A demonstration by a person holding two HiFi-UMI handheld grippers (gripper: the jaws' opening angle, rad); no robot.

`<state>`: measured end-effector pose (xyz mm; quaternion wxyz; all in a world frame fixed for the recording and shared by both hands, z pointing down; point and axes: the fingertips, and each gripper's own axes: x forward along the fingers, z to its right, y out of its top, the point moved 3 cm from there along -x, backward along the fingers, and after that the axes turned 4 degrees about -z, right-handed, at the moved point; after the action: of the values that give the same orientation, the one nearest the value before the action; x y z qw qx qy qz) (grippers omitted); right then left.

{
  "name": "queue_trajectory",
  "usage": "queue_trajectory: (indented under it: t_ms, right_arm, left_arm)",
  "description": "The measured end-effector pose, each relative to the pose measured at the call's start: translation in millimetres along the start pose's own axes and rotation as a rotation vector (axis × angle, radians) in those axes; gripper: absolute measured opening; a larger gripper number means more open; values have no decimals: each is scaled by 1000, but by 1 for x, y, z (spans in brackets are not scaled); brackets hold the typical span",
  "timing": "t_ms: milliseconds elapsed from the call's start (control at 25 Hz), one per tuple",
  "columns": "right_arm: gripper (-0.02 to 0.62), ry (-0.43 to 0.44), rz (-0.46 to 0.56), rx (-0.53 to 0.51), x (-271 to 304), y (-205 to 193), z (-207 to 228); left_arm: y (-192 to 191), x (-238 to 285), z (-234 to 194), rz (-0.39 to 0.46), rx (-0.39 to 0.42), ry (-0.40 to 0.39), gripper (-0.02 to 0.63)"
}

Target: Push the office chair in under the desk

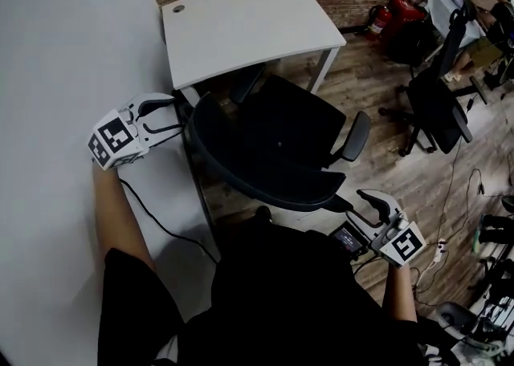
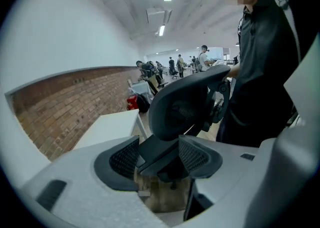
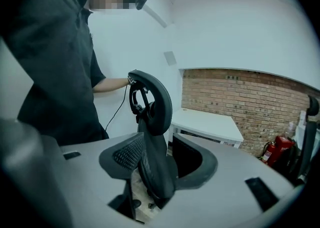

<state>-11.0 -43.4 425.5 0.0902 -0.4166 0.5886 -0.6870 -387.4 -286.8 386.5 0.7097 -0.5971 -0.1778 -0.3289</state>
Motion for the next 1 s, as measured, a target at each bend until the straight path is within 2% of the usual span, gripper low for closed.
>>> queue_trajectory:
  t_ms: [80, 160, 240, 360, 600, 680, 800, 880, 1000]
  right_arm:
    - [186, 6, -21, 8, 7, 1, -5]
    - [235, 20, -43, 36, 9, -1, -4]
    - [253, 20, -68, 44, 5, -7, -1]
    - [255, 19, -122, 32, 4, -15, 0]
    - [270, 61, -215, -53, 32, -23, -6]
    - [270, 70, -227, -70, 34, -25, -5]
    - [270, 74, -272, -84, 34, -31, -5]
    - [270, 79, -327, -110, 36, -37, -8]
    - [270, 84, -396, -144, 43, -43, -10]
  left_arm:
    - [-7, 4, -9, -45, 3, -76, 244]
    - [-15, 13, -14, -124, 44, -133, 253]
    - [-31, 28, -14, -223, 99, -182, 259]
    - [-59, 49, -17, -334, 187, -227, 259]
    - [-89, 79, -21, -471, 419, -322, 259]
    - [-95, 84, -20, -502, 514, -338, 259]
    - [-94, 89, -18, -507, 626, -348, 259]
    - [-90, 95, -18, -494, 669, -369, 259]
    - [-87, 107, -22, -478, 687, -417, 259]
